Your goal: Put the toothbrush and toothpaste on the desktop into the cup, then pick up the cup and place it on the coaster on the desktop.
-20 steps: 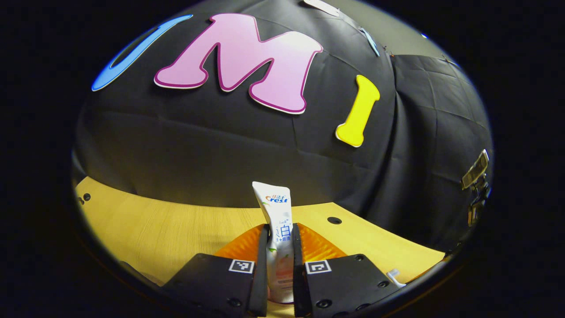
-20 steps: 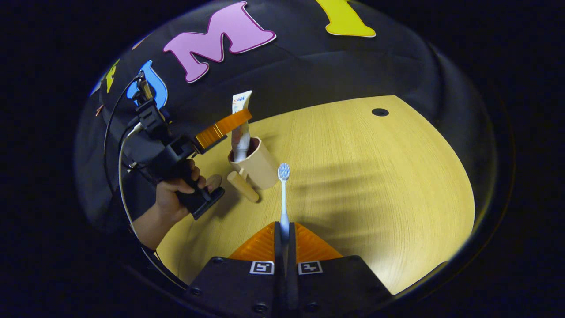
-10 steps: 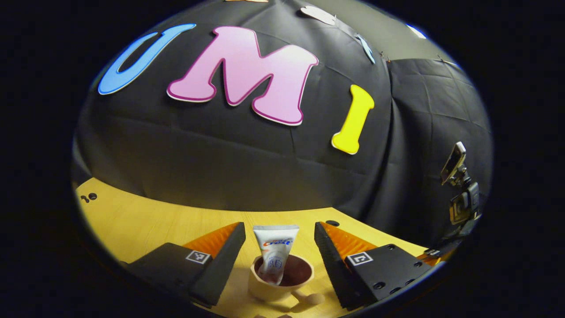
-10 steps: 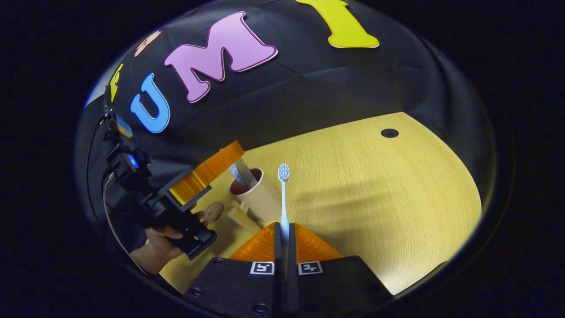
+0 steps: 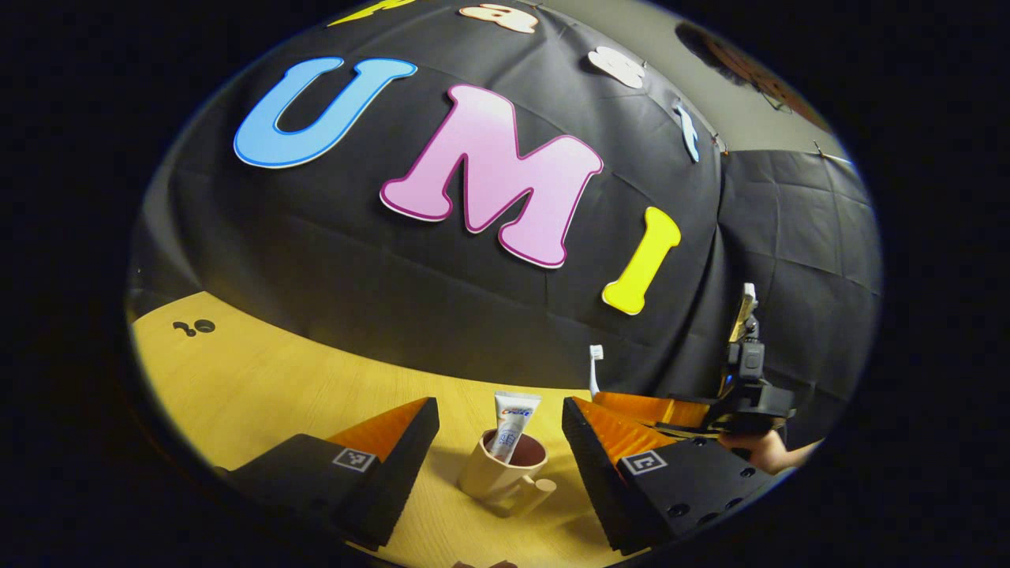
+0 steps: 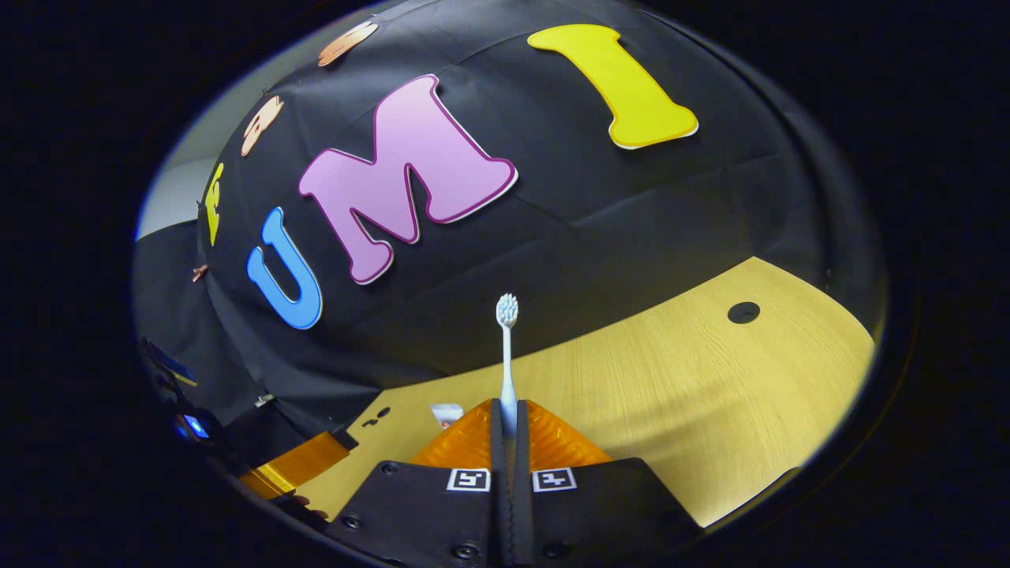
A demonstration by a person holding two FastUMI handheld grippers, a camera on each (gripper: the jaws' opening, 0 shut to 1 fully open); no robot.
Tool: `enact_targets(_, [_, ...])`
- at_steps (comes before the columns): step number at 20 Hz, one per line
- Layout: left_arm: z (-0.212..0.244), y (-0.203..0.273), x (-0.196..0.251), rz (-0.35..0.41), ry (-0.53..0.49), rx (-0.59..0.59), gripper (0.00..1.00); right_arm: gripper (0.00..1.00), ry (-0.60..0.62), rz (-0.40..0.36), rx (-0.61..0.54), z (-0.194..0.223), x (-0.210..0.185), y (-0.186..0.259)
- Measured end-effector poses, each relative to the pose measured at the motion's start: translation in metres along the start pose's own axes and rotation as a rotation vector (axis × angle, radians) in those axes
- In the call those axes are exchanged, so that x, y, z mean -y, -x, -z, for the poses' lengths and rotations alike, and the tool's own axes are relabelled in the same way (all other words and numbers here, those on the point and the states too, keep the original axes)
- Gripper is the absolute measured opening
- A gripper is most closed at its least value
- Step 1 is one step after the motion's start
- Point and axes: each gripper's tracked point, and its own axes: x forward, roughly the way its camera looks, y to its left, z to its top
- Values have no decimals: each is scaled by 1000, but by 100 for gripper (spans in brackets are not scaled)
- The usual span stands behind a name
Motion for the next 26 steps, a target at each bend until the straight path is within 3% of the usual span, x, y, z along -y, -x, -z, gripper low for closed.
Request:
enact_targets(5, [1,23,-23,-51,7,-25,97,5,-8,-19,45,-1,-12,-21])
enact_targets(13, [24,35,-29,-70,27,-68,97,5,59,-53,96,11,-12,-47])
enact_targets(22, [39,35,-31,-74,6,-102,97,13,183,-71,52,56,-12,-22])
enact_targets(23, [40,35,-30,-76,9,-108,96,24,186,-71,37,62,-11,-17])
enact_targets(25, [42,40,-29,-85,18,-124,97,68,192,-61,3,67,-9,-7])
enact_targets(26, [45,44,-28,-94,16,-135,97,60,196,-51,-15,68,-9,-2])
